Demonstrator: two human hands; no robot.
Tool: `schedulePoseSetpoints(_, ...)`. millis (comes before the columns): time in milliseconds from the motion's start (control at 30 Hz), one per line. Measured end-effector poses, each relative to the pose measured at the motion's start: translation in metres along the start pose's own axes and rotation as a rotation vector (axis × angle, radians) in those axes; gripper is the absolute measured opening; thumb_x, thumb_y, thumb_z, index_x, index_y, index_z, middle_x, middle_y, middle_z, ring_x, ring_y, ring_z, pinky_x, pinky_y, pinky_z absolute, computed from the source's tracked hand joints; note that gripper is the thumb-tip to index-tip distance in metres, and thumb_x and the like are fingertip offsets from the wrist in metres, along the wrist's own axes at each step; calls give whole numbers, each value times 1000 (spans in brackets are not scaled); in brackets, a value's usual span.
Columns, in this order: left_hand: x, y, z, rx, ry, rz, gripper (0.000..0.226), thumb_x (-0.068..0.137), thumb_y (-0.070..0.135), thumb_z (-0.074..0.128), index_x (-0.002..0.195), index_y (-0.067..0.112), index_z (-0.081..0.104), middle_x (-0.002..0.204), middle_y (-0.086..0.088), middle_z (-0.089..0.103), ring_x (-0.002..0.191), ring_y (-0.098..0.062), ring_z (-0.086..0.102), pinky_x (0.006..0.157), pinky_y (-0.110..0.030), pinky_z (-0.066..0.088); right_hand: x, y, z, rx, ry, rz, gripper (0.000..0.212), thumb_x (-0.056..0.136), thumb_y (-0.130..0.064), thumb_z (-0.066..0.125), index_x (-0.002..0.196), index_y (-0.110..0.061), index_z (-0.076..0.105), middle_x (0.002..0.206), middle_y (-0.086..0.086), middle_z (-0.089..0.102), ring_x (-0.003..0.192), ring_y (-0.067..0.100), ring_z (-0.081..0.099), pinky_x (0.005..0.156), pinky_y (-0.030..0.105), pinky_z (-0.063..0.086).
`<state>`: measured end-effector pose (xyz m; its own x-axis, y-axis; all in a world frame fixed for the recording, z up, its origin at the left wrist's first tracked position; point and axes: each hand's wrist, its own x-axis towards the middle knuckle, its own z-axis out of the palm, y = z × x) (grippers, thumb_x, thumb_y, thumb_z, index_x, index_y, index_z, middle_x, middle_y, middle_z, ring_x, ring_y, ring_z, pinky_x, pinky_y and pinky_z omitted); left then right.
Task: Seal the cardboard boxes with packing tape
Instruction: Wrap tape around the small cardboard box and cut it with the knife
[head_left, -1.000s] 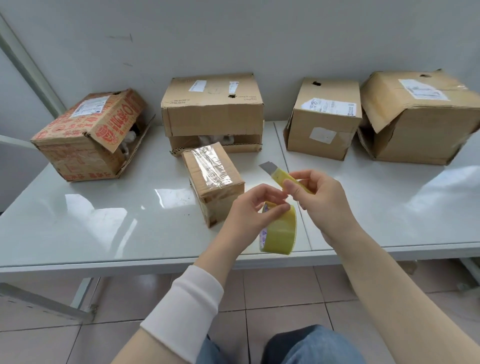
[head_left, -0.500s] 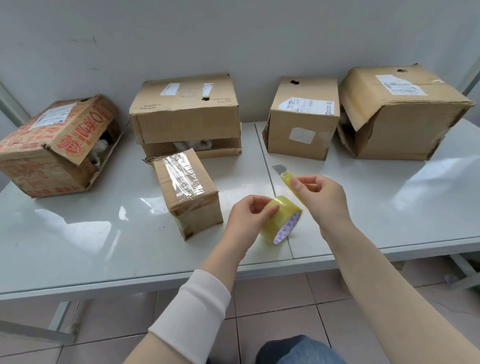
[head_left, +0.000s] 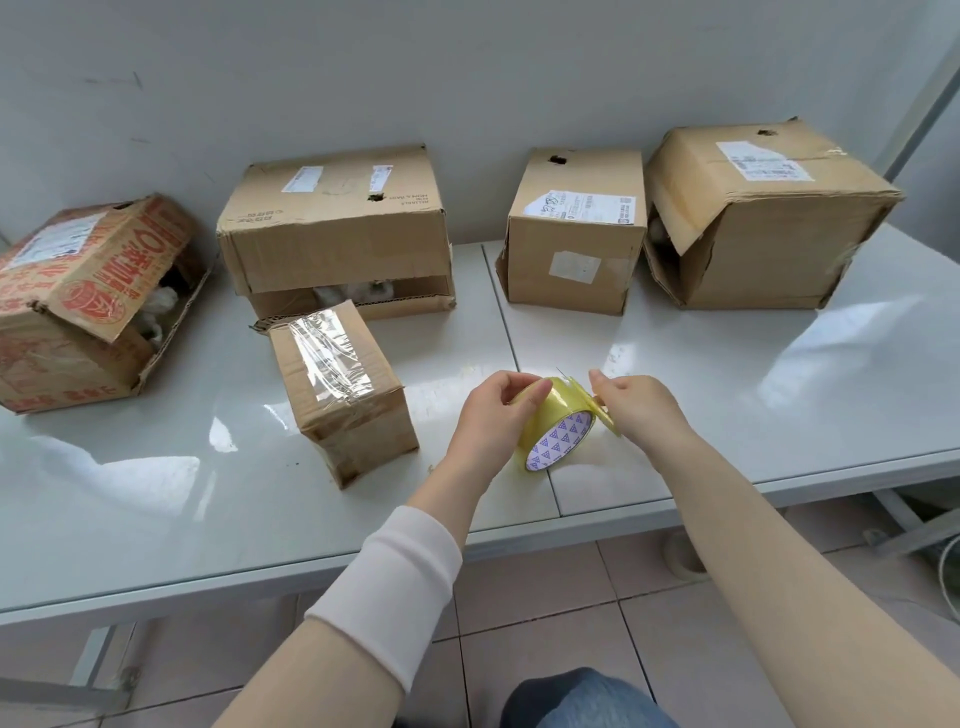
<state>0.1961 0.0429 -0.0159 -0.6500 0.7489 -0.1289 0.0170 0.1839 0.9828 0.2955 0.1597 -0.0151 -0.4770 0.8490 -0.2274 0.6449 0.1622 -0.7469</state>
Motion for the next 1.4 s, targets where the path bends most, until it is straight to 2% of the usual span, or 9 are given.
schedulePoseSetpoints(67, 1, 0, -1, 40, -11, 23, 7, 92, 27, 60, 95, 21, 60, 93, 10, 61, 85, 1, 55, 71, -9, 42, 1, 1, -2, -57, 48, -49, 55, 97, -39, 38, 95, 10, 62, 95, 24, 63, 87, 34, 55, 73, 37, 44)
schedulePoseSetpoints(200, 1, 1, -2, 50, -9, 64, 8, 92, 25, 61, 97, 19, 62, 97, 6, 64, 90, -4, 58, 73, -9, 44, 0, 6, 0, -59, 30, -60, 48, 96, -36, 42, 69, 2, 55, 65, 9, 47, 73, 25, 43, 58, 31, 30)
schedulePoseSetpoints(367, 7, 3, 7, 90, -7, 53, 9, 92, 23, 60, 99, 17, 62, 99, 4, 63, 90, -7, 57, 72, -10, 43, -1, 15, -1, -7, 144, -116, 28, 94, -30, 49, 100, -10, 67, 100, 1, 66, 99, 20, 56, 77, 26, 38)
schedulePoseSetpoints(700, 11, 15, 11, 272, -31, 77, 21, 95, 31, 54, 107, 16, 64, 97, 7, 61, 89, -8, 54, 68, -8, 39, 3, 20, -8, -49, 158, -104, 27, 95, -29, 47, 101, -12, 67, 107, 6, 67, 94, 21, 54, 74, 26, 36)
schedulePoseSetpoints(867, -11, 34, -53, 637, 196, 416, 14, 94, 22, 55, 103, 15, 65, 97, 7, 61, 79, 2, 54, 71, -13, 42, -19, -25, -4, -10, 368, -335, 23, 95, -25, 49, 100, -11, 66, 106, 6, 65, 103, 25, 56, 81, 32, 41)
schedulePoseSetpoints(1000, -33, 44, -131, 844, 448, 571, 8, 91, 17, 59, 93, 14, 66, 93, 2, 62, 82, -12, 57, 71, -28, 44, -40, -78, 42, -17, 226, -573, 21, 94, -23, 51, 99, -11, 66, 103, 5, 64, 99, 22, 58, 82, 32, 43)
schedulePoseSetpoints(1133, -34, 24, -185, 718, 539, 218, 33, 91, 28, 60, 119, 12, 57, 119, -7, 56, 109, -24, 54, 94, -38, 43, -49, -108, 89, 27, -55, -511, 28, 94, -29, 52, 114, -12, 63, 112, 1, 63, 107, 18, 57, 89, 27, 43)
schedulePoseSetpoints(1233, -35, 8, -191, 292, 342, -218, 68, 90, 51, 53, 143, 14, 33, 145, -6, 39, 129, -24, 42, 108, -41, 36, -51, -115, 108, 225, -269, -308, 39, 93, -39, 51, 124, -16, 57, 115, -4, 62, 107, 14, 56, 91, 29, 46)
schedulePoseSetpoints(1400, -37, -8, -188, -107, 232, -235, 44, 97, 32, 49, 136, 14, 44, 128, -4, 57, 104, -16, 58, 83, -27, 48, -56, -116, 125, 387, -287, -243, 27, 88, -38, 59, 111, -26, 61, 108, -5, 66, 102, 13, 61, 95, 41, 49)
